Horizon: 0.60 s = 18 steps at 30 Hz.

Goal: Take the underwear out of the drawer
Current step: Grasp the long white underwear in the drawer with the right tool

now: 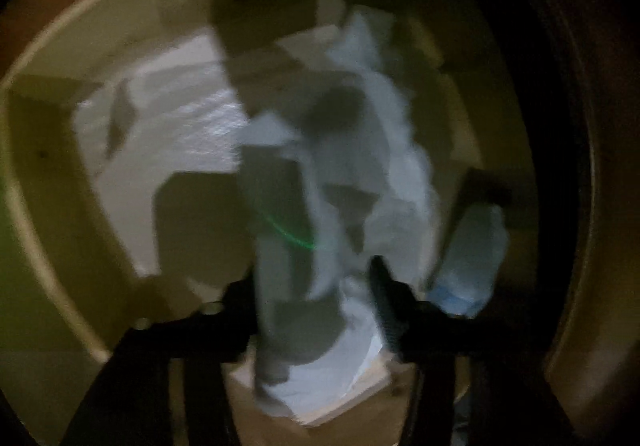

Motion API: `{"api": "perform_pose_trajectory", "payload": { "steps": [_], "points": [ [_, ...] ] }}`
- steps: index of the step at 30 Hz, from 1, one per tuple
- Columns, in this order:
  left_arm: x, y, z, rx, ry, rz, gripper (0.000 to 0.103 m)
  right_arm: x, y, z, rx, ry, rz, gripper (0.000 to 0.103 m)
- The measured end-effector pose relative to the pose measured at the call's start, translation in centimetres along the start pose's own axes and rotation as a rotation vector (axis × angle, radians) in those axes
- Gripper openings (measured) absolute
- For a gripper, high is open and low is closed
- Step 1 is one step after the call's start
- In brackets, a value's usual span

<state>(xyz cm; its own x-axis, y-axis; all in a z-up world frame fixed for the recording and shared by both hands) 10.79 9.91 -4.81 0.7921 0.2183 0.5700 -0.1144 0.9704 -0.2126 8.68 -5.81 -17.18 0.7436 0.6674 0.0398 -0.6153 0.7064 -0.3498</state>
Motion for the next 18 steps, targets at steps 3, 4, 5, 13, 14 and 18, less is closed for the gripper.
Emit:
{"api": "perform_pose_trajectory", "payload": {
  "steps": [3, 4, 5, 13, 14, 18],
  "points": [
    [0.1, 0.1, 0.0, 0.0, -0.002, 0.003, 0.05, 0.2, -0.8, -0.9, -0.001, -0.002, -0.025, 0.063],
    [0.1, 0.1, 0.0, 0.0, -0.001, 0.003, 0.05, 0.0, -0.8, -0.7, -0.006, -0.005, -0.026, 0.063],
    [0.1, 0.1, -0.1, -0.002, 0.001, 0.003, 0.05, 0.8, -1.1, -0.6, -0.02, -0.013, -0.019, 0.063],
    [0.0, 0.1, -0.2, -0.005, 0.01, 0.007, 0.05, 1.7, -2.3, -2.3, -0.013, -0.049, -0.053, 0.041],
    [0.0, 0.1, -0.3, -0.004, 0.011, 0.005, 0.05, 1.7, -2.3, -2.2, -0.012, -0.052, -0.049, 0.041],
    [-0.1, -0.2, -0.2, -0.009, 0.01, -0.004, 0.05, 1.5, -2.3, -2.3, -0.005, -0.075, -0.016, 0.043]
  ]
}}
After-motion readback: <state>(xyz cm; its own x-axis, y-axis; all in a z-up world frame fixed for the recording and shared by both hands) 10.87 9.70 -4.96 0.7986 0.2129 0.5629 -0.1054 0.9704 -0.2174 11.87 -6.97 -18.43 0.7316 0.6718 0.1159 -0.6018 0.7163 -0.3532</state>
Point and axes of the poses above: each gripper's, at about its wrist camera, not at the fingertips, and z roughly against the way its jaws point, y to its left, x to its top, the point moved 5 cm from there along -z, roughly the way its jaws point, and after that the axes turned 9 degrees about -y, right-handed, at the moved point
